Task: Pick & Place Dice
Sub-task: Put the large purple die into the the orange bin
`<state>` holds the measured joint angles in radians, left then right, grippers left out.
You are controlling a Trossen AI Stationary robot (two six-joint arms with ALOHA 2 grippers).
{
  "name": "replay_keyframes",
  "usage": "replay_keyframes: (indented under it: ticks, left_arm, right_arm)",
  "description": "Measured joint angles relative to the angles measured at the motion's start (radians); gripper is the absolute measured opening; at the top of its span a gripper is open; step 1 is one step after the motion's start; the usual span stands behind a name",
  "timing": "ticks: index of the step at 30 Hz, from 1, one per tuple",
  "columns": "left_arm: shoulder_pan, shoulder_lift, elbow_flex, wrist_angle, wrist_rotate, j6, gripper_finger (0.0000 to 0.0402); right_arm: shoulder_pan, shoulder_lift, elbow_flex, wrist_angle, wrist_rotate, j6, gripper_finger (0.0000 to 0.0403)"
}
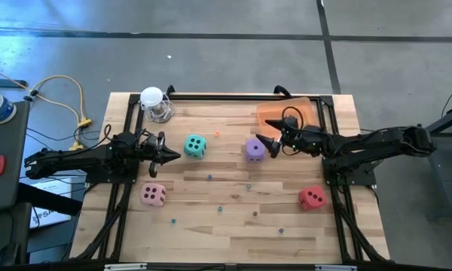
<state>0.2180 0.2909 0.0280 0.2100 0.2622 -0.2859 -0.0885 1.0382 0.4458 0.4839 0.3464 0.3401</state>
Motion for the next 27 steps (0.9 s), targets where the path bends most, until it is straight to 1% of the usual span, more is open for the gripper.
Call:
replay_keyframes:
  ticks: [2, 9, 11, 13, 16, 18, 20, 22, 25, 27]
  left_arm:
    - [0.000, 0.000, 0.000, 0.000, -0.009, 0.000, 0.0002]
    - [0.000, 0.000, 0.000, 0.000, -0.011, 0.027, 0.0002]
    - [0.000, 0.000, 0.000, 0.000, -0.011, 0.026, 0.0002]
    - [0.000, 0.000, 0.000, 0.000, -0.011, 0.026, 0.0002]
    - [0.000, 0.000, 0.000, 0.000, -0.011, 0.026, 0.0002]
    - [0.000, 0.000, 0.000, 0.000, -0.011, 0.026, 0.0002]
    - [0.000, 0.000, 0.000, 0.000, -0.011, 0.026, 0.0002]
    - [0.000, 0.000, 0.000, 0.000, -0.011, 0.026, 0.0002]
    - [0.000, 0.000, 0.000, 0.000, -0.011, 0.025, 0.0002]
    - [0.000, 0.000, 0.000, 0.000, -0.012, 0.023, 0.0002]
  right_arm:
    - [0.006, 0.000, 0.000, 0.002, -0.038, 0.000, 0.0389]
    - [0.038, 0.000, 0.000, 0.009, -0.046, -0.004, 0.0391]
    - [0.045, 0.000, 0.000, 0.031, -0.067, -0.010, 0.0397]
    - [0.060, 0.000, 0.000, 0.077, -0.098, -0.052, 0.0398]
    - [0.103, 0.000, 0.000, 0.142, -0.158, -0.187, 0.0395]
    - [0.139, 0.000, 0.010, 0.137, -0.166, -0.255, 0.0394]
    - [0.176, 0.000, 0.053, 0.068, -0.163, -0.271, 0.0394]
    - [0.214, 0.000, 0.128, -0.098, -0.130, -0.269, 0.0394]
    - [0.268, 0.009, 0.274, -0.432, -0.003, -0.212, 0.0394]
    - [0.293, 0.040, 0.356, -0.589, 0.071, -0.131, 0.0394]
